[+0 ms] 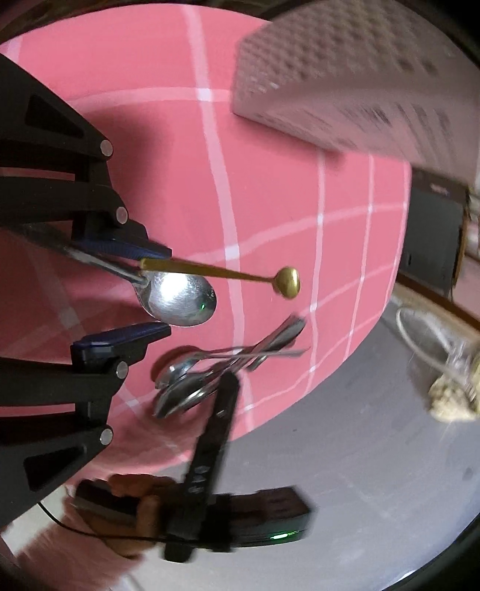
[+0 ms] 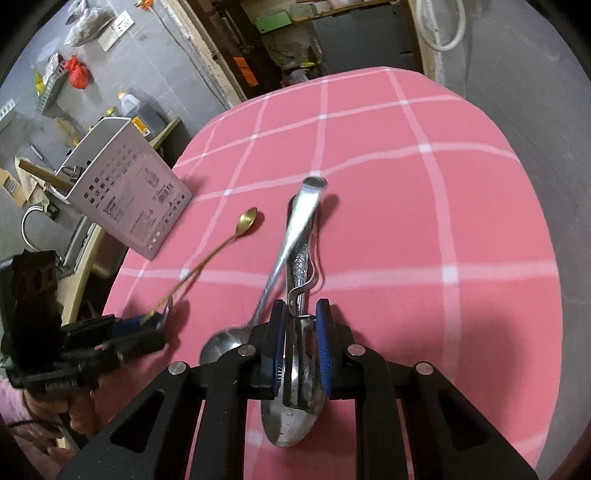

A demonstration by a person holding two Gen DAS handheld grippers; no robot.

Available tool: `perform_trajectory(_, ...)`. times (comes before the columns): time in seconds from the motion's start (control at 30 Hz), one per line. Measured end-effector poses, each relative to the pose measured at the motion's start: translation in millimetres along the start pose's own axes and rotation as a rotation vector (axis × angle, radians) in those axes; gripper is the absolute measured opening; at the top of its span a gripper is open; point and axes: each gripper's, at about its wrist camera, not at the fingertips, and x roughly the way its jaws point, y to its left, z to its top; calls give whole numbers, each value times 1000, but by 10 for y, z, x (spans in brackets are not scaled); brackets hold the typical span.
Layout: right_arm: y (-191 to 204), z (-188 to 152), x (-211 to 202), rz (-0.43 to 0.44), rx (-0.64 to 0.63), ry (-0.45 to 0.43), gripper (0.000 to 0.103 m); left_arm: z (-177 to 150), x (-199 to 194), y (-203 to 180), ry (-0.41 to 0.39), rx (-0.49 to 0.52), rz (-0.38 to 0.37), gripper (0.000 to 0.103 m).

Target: Organize utensils

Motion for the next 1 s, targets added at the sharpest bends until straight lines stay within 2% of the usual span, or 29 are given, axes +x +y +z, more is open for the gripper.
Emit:
perform_trajectory(0.17, -73, -139, -108, -14, 37, 11, 14, -47, -39, 59, 24, -68, -42, 32)
perform_trajectory(0.3, -94, -124, -93, -32, 31, 22, 15, -103, -27, -18, 51, -56, -38, 32)
perform_trajectory(0.33, -85, -97, -58, -40, 18, 35, 17, -95, -9, -39, 56, -47, -27, 32)
perform_trajectory(0.4, -46, -37, 3, -63, -14, 50, 31, -35, 55, -82, 69, -41, -9, 32)
perform_trajectory(0.43, -24, 3, 32, -69, -31, 52, 31, -9, 72, -95, 76, -41, 0, 32)
perform_trajectory(0.8, 90, 409, 260, -66, -88, 75, 31, 147, 208, -226, 125, 4, 80, 32)
perform_trajectory(0.9, 57, 470, 330, -42, -37, 75, 31, 153, 220, -256, 123, 17, 92, 32)
perform_trajectory(1.0, -32, 486, 336, -12, 32, 67, 21, 150, 213, -248, 119, 19, 84, 31)
